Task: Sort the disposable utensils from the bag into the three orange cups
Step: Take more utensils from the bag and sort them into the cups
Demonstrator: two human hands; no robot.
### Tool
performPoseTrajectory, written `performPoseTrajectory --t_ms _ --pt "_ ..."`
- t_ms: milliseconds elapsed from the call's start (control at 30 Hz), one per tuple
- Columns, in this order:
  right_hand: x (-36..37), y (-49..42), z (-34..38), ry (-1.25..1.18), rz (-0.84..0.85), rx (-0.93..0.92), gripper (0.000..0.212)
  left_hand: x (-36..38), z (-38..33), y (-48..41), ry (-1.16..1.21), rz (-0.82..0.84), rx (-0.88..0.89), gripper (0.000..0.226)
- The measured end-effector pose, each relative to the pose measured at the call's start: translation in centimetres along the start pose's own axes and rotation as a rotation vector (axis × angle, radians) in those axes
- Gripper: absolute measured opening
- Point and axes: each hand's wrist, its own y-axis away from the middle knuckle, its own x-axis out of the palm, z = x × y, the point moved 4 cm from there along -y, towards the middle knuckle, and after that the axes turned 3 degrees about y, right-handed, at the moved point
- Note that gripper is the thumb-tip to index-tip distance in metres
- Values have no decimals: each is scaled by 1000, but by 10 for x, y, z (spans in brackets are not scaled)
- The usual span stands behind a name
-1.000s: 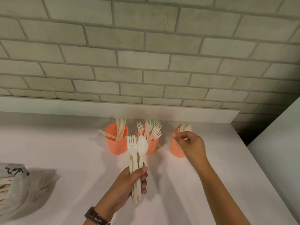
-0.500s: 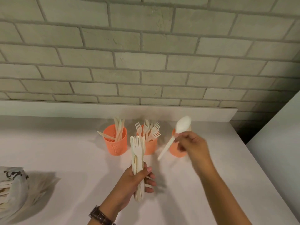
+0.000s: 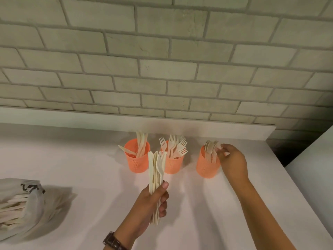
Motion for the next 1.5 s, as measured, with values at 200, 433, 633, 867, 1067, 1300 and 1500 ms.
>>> performPoseTrajectory --t_ms 200,433,633,867,1067,1300,1500 --pt "28 94 58 -398 391 -86 4 -2 4 -3 6 50 21 26" --pt "56 122 64 -468 402 -51 17 -1 12 -5 -153 45 66 41" --pt "52 101 73 -600 396 24 5 -12 12 -2 -65 -12 9 24" --pt "55 25 87 -470 48 -110 7 -34 14 3 241 -75 -60 12" --pt "83 13 79 -127 84 -135 19 -35 7 5 295 9 -13 18" --pt "64 97 86 -442 378 -91 22 -37 2 -1 97 -120 96 23" --pt "60 148 89 -289 450 -102 30 -13 2 -1 -95 -216 149 19"
